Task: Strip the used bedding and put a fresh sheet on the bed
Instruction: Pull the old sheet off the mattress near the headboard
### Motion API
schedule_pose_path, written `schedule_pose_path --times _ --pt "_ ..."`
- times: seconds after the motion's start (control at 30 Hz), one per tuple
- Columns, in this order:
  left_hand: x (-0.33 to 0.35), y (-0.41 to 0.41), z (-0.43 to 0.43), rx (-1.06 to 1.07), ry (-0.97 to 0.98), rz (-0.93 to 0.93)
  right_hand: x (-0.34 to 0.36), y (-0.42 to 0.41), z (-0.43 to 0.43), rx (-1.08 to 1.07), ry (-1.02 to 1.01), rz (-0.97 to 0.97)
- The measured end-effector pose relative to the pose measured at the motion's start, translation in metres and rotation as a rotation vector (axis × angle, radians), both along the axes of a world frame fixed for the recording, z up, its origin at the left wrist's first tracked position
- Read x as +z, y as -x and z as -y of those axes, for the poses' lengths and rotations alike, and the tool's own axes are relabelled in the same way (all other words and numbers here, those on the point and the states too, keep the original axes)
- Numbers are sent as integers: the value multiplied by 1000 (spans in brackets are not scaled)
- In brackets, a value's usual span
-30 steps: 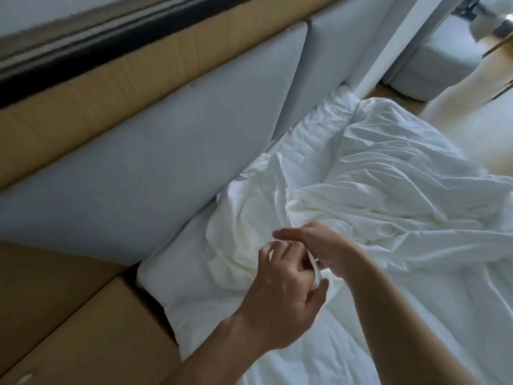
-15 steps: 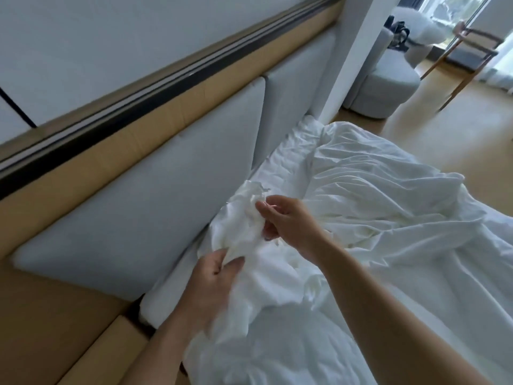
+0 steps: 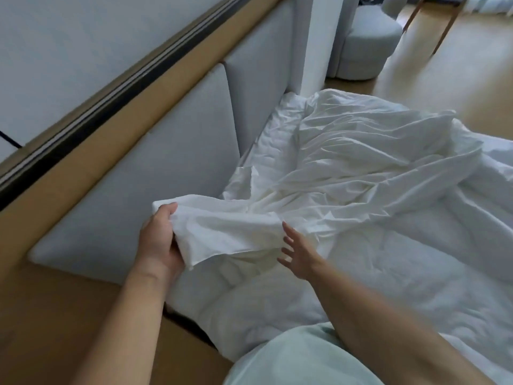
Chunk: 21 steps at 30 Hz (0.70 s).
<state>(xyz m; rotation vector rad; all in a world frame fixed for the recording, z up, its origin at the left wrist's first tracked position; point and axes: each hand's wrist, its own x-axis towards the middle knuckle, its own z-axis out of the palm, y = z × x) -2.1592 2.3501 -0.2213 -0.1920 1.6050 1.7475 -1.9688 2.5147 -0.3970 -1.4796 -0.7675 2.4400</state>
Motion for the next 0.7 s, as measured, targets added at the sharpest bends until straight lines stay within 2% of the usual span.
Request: schedule_pose_path --times 0.13,0.23,0.4,0.5,0.7 --pt "2 1 5 -39 39 -18 7 15 2 34 28 -78" --pt "3 2 10 -62 58 -34 4 25 5 -115 45 -60" --pt "9 1 14 -112 106 -95 -16 15 5 -371 12 125" --pt "12 2 11 -112 137 -112 -31 6 2 -449 41 123" --pt "15 4 5 -134 197 -118 -40 6 -9 -355 136 -23"
